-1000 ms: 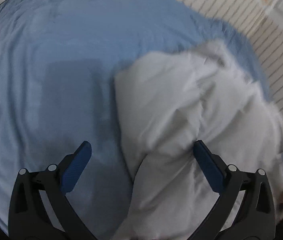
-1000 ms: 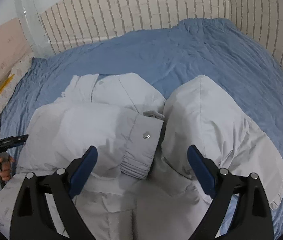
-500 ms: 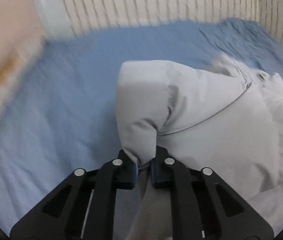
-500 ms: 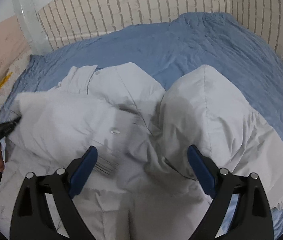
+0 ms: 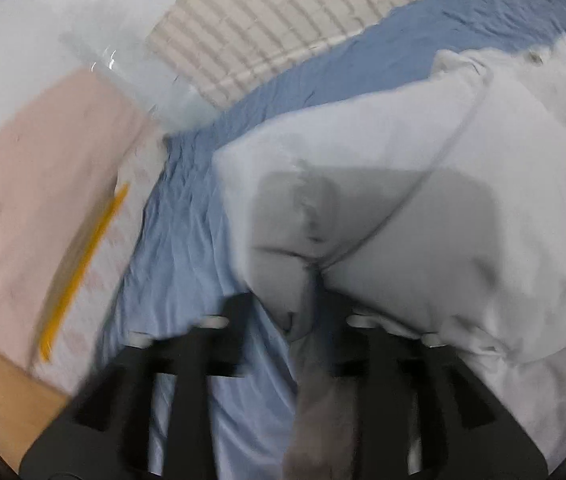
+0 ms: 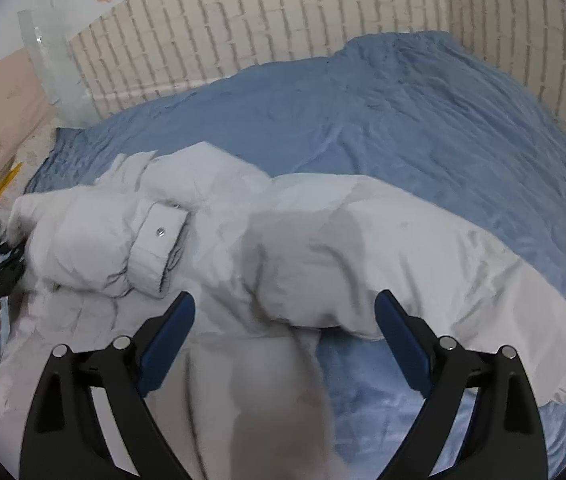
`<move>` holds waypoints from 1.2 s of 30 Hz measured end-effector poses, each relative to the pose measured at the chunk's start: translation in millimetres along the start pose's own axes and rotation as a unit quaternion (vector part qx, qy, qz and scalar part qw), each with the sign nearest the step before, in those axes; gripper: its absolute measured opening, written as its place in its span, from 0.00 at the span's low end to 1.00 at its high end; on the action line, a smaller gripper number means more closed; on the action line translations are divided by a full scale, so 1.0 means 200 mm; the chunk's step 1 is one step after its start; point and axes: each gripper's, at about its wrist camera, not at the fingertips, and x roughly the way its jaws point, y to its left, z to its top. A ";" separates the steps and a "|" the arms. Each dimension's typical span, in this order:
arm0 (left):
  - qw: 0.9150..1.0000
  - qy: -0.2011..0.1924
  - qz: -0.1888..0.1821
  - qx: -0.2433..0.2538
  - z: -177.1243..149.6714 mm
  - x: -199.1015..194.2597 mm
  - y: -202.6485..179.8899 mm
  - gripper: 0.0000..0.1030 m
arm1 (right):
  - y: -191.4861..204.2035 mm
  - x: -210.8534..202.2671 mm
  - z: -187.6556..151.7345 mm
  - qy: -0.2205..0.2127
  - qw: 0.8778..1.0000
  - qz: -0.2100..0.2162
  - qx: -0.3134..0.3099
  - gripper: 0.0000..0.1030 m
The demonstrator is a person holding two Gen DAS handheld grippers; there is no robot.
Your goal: Fold large clothes
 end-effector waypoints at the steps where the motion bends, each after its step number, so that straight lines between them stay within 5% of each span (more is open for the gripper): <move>1: 1.000 -0.011 -0.003 -0.023 -0.01 -0.06 0.04 0.87 | -0.03 0.00 0.01 0.000 1.000 -0.006 0.009 0.89; 4: 0.994 -0.038 -0.020 -0.096 -0.09 -0.31 0.22 0.95 | -0.10 0.00 0.01 0.001 0.999 -0.018 0.038 0.89; 8: 0.989 -0.041 -0.058 -0.132 -0.24 -0.53 0.44 0.97 | -0.15 0.01 -0.01 0.006 0.998 -0.033 0.047 0.89; 13: 0.980 -0.049 -0.033 -0.191 -0.42 -0.59 0.71 0.97 | -0.18 -0.04 -0.05 -0.002 0.996 -0.093 0.013 0.89; 17: 0.952 -0.040 -0.079 -0.294 -0.65 -0.50 0.85 0.97 | -0.38 -0.16 -0.11 -0.005 0.991 -0.123 0.047 0.89; 20: 0.939 -0.012 -0.102 -0.329 -0.74 -0.38 0.87 0.97 | -0.59 -0.25 -0.19 -0.004 0.982 -0.175 0.075 0.89; 24: 0.918 -0.027 -0.134 -0.373 -0.82 -0.35 1.00 0.97 | -0.92 -0.27 -0.30 0.012 0.957 -0.203 0.208 0.89; 26: 0.918 -0.040 -0.131 -0.372 -0.83 -0.36 1.01 0.97 | -0.97 -0.27 -0.31 -0.011 0.956 -0.168 0.242 0.89; 29: 0.921 -0.041 -0.126 -0.368 -0.81 -0.34 0.98 0.97 | -0.95 -0.23 -0.27 -0.021 0.958 -0.170 0.231 0.88; 33: 0.918 -0.022 -0.141 -0.370 -0.84 -0.33 1.01 0.97 | -0.93 -0.07 -0.28 0.014 0.961 -0.163 0.221 0.88; 36: 0.924 -0.018 -0.134 -0.357 -0.84 -0.30 0.98 0.97 | -0.95 -0.02 -0.31 0.029 0.958 -0.184 0.217 0.88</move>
